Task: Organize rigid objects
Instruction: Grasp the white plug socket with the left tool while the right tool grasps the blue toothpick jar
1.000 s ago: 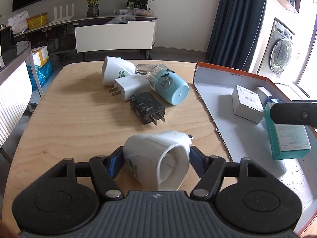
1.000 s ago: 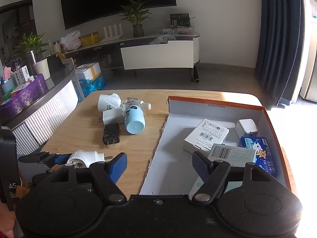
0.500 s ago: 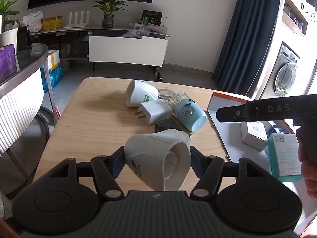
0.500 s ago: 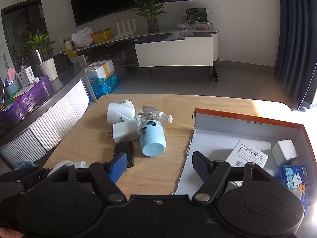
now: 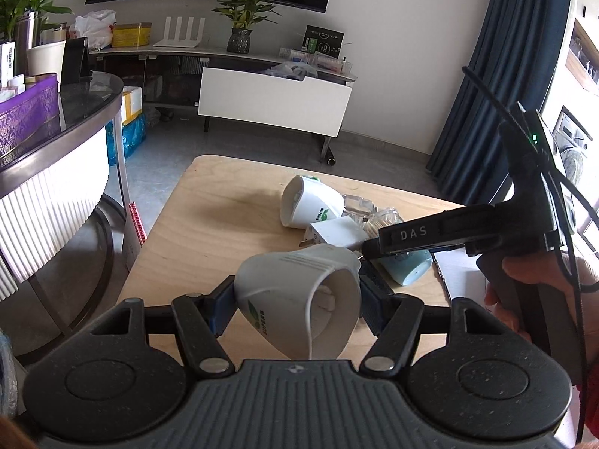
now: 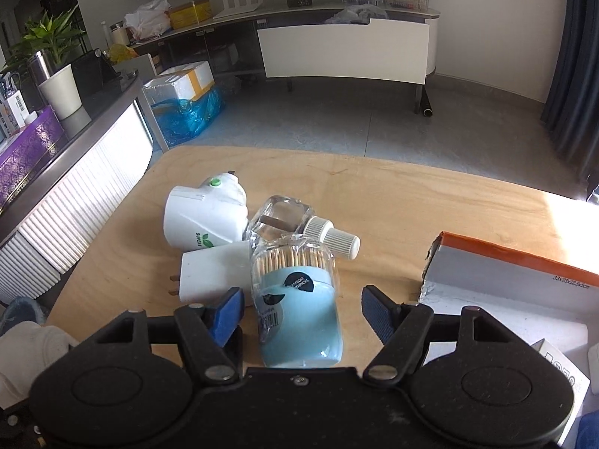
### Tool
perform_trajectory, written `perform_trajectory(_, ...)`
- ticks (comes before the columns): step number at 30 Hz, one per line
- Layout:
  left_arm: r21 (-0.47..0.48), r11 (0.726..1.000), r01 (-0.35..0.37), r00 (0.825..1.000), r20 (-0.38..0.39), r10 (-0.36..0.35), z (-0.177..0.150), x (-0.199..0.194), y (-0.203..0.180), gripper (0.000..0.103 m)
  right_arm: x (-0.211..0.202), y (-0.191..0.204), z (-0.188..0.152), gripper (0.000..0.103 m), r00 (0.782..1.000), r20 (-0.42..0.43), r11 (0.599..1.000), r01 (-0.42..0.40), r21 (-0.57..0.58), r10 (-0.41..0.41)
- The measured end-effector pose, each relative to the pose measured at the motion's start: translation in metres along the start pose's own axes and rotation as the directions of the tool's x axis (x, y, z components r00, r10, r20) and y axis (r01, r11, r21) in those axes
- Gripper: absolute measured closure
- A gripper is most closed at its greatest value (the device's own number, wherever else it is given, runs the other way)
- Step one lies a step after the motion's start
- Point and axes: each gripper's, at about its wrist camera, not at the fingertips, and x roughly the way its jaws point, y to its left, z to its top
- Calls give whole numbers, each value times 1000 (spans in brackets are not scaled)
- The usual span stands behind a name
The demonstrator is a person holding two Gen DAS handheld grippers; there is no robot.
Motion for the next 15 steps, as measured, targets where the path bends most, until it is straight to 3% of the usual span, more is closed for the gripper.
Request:
perform_trajectory(1, -2, 1000, -4, 1000, 0, 4, 1, 1, 0, 35, 2, 1, -2, 45, 1000, -7, 1000, -2, -3, 2)
perform_trajectory(7, -18, 1000, -22, 1000, -6, 22, 3, 3, -2, 35, -15, 2, -19, 46, 999, 37, 1000, 19, -3, -19)
perform_trajectory(15, -20, 999, -38, 999, 14, 38, 5, -13, -10, 36, -74, -1, -44, 46, 993, 113, 997, -48, 63, 40)
